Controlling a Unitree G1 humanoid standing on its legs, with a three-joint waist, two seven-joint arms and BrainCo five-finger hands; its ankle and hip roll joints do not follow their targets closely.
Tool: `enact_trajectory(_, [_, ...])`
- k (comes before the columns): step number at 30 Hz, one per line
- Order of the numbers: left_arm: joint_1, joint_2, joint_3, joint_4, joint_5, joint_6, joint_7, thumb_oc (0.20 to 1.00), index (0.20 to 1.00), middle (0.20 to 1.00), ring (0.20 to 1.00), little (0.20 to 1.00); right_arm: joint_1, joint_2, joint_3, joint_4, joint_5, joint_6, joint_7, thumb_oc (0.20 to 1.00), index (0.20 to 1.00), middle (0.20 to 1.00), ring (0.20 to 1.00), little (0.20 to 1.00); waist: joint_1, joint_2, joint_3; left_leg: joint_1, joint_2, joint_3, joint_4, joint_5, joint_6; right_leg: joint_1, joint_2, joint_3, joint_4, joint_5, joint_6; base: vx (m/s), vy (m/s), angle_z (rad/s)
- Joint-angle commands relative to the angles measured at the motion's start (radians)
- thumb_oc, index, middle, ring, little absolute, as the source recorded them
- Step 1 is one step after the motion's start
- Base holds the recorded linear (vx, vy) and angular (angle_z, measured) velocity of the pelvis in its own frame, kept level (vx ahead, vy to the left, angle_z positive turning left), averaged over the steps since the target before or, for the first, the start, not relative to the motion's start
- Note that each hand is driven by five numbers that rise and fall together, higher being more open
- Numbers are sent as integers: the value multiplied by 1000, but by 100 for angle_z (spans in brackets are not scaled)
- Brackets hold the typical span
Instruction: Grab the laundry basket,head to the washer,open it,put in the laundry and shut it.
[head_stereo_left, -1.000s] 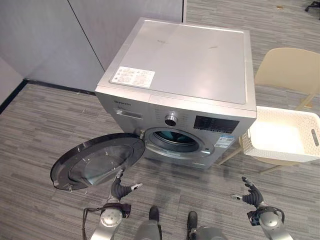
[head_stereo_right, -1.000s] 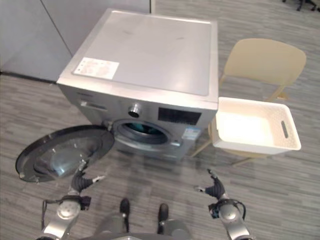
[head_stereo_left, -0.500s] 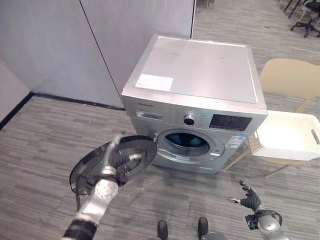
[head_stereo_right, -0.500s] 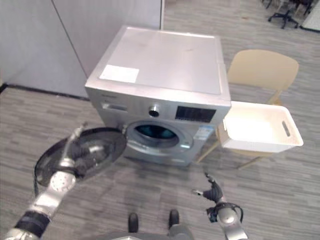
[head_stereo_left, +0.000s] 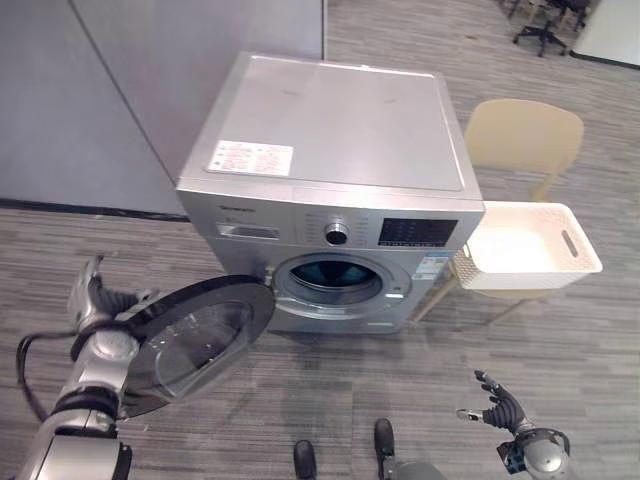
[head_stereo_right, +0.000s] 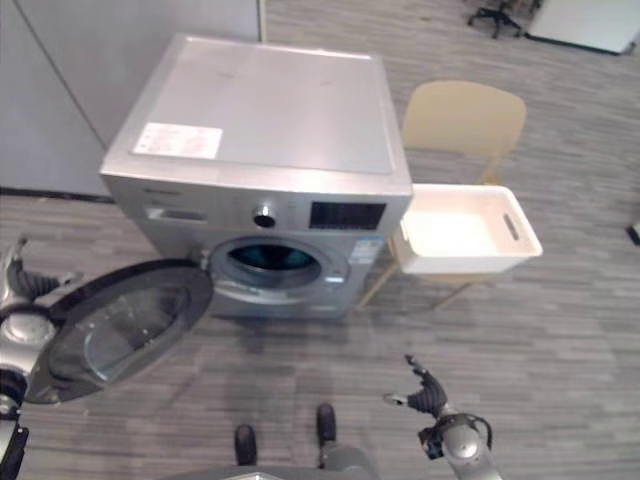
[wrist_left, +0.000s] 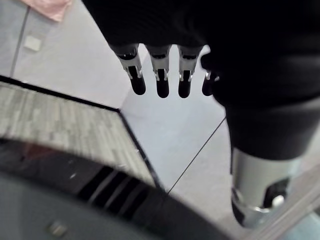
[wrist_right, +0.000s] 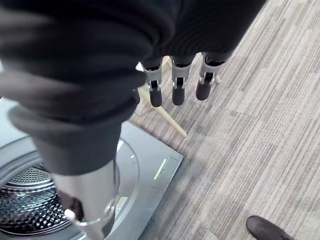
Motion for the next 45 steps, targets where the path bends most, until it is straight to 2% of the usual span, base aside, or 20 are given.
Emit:
enact_trajectory(1, [-43,41,36,19,-28,-27,-25,1000,1000,1000,1000,1000,-39,-29,4,-52,10,-25,5,1000,1000,1000,1000,1000,6,-1,36,-31,18,-22,35,-55,-20,30,-30,-9,79,-83,106,-9,6,-9])
enact_trajectory(4, [-20,4,38,67,-25,-17,-45,1000,1000,1000,1000,1000,-49,-27,10,-55,8,-26,1,1000,1000,1000,1000,1000,6,-20,55,-49,26,-20,44,-56,-19,17,-29,-17,74,-69,107,-9,-2,-10])
enact_trajectory(8, [14,-33,32,38,-22,-21,-56,1000,1000,1000,1000,1000,-62,-21,8,-64,12,-27,-6,1000,1000,1000,1000,1000,12,-29,65,-55,28,-18,49,-60,-19,15,-30,-23,69,-65,108,-6,-12,-4])
enact_trajectory(12, [119,-124,17,-120,-28,-40,-63,1000,1000,1000,1000,1000,-59,-13,-7,-61,3,-24,-16,1000,1000,1000,1000,1000,34,-24,74,-49,22,-23,57,-66,-18,26,-35,-36,67,-71,105,5,-4,-1])
enact_trajectory(15, [242,-215,-11,-321,-28,-54,-81,1000,1000,1000,1000,1000,-44,-12,-27,-62,-18,-17,-20,1000,1000,1000,1000,1000,54,-8,78,-32,10,-32,62,-74,-14,44,-42,-48,70,-90,97,30,-8,3])
enact_trajectory(17, [345,-292,-58,-493,-37,-67,-118,1000,1000,1000,1000,1000,-38,-4,-41,-58,-32,-12,-18,1000,1000,1000,1000,1000,67,16,76,0,-3,-45,56,-76,-11,67,-43,-60,76,-112,89,72,-31,17])
enact_trajectory(18, [348,-293,-57,-495,-36,-65,-118,1000,1000,1000,1000,1000,-37,-4,-41,-59,-32,-12,-18,1000,1000,1000,1000,1000,67,17,76,1,-3,-45,55,-76,-11,68,-42,-60,76,-112,89,66,-37,29])
enact_trajectory(23, [452,-346,-163,-764,-85,-81,-216,1000,1000,1000,1000,1000,-48,10,-41,-63,-45,-16,-23,1000,1000,1000,1000,1000,73,57,74,34,-11,-66,41,-65,-11,94,-44,-76,86,-138,77,22,-79,18])
enact_trajectory(25, [461,-350,-180,-798,-95,-82,-235,1000,1000,1000,1000,1000,-50,13,-38,-65,-47,-15,-23,1000,1000,1000,1000,1000,71,63,72,41,-11,-67,37,-65,-12,100,-43,-75,84,-141,75,0,-116,16])
enact_trajectory(26, [450,-384,-262,-857,-157,-70,-281,1000,1000,1000,1000,1000,-63,22,-17,-52,-47,-16,-31,1000,1000,1000,1000,1000,61,83,69,50,-8,-71,34,-61,-15,108,-38,-74,85,-156,67,-10,-128,8])
enact_trajectory(27, [449,-385,-263,-857,-158,-70,-281,1000,1000,1000,1000,1000,-64,21,-18,-51,-47,-16,-31,1000,1000,1000,1000,1000,61,84,70,51,-8,-72,34,-61,-15,108,-38,-74,85,-156,67,-59,-183,7])
enact_trajectory(29, [363,-440,-335,-806,-154,-53,-262,1000,1000,1000,1000,1000,-83,21,1,-46,-48,-9,-44,1000,1000,1000,1000,1000,41,98,77,48,-1,-66,36,-56,-19,102,-30,-62,86,-162,58,-92,-101,2])
enact_trajectory(32, [224,-528,-389,-692,-181,-40,-182,1000,1000,1000,1000,1000,-90,14,30,-57,-51,0,-66,1000,1000,1000,1000,1000,0,96,89,40,11,-38,32,-48,-23,75,-15,-35,81,-156,53,-90,-69,-15])
enact_trajectory(33, [120,-570,-403,-593,-195,-37,-123,1000,1000,1000,1000,1000,-92,0,44,-70,-49,6,-77,1000,1000,1000,1000,1000,-30,89,93,29,21,-10,23,-41,-26,46,-4,-10,79,-147,52,-76,-47,-42])
enact_trajectory(34, [116,-572,-403,-589,-195,-39,-122,1000,1000,1000,1000,1000,-93,-1,43,-71,-49,6,-77,1000,1000,1000,1000,1000,-28,90,94,29,21,-9,22,-41,-26,43,-3,-8,80,-147,52,-60,-39,-64])
enact_trajectory(37, [-96,-590,-404,-432,-175,-33,-45,1000,1000,1000,1000,1000,-116,-35,54,-93,-31,7,-88,1000,1000,1000,1000,1000,-79,75,115,-12,36,33,11,-21,-29,-30,17,39,88,-125,52,-89,-20,-86])
enact_trajectory(40, [-348,-507,-380,-228,-152,-24,7,1000,1000,1000,1000,1000,-132,-68,59,-107,5,-10,-94,1000,1000,1000,1000,1000,-129,62,118,-70,49,51,-7,-1,-38,-102,25,58,79,-95,57,-109,-28,-48])
enact_trajectory(42, [-527,-407,-385,-76,-134,-14,24,1000,1000,1000,1000,1000,-148,-78,70,-103,25,-23,-97,1000,1000,1000,1000,1000,-154,56,120,-113,53,53,-7,14,-45,-139,29,56,70,-74,63,-69,-48,-35])
enact_trajectory(44, [-614,-348,-396,-16,-97,-11,28,1000,1000,1000,1000,1000,-156,-78,70,-95,36,-37,-101,1000,1000,1000,1000,1000,-161,58,119,-144,55,46,-7,22,-50,-160,24,48,62,-63,68,-22,-47,-16])
enact_trajectory(45, [-613,-320,-394,-73,-58,-15,44,1000,1000,1000,1000,1000,-160,-70,68,-85,38,-47,-107,1000,1000,1000,1000,1000,-147,62,124,-148,53,37,-7,25,-53,-159,20,40,56,-63,70,22,-47,-9])
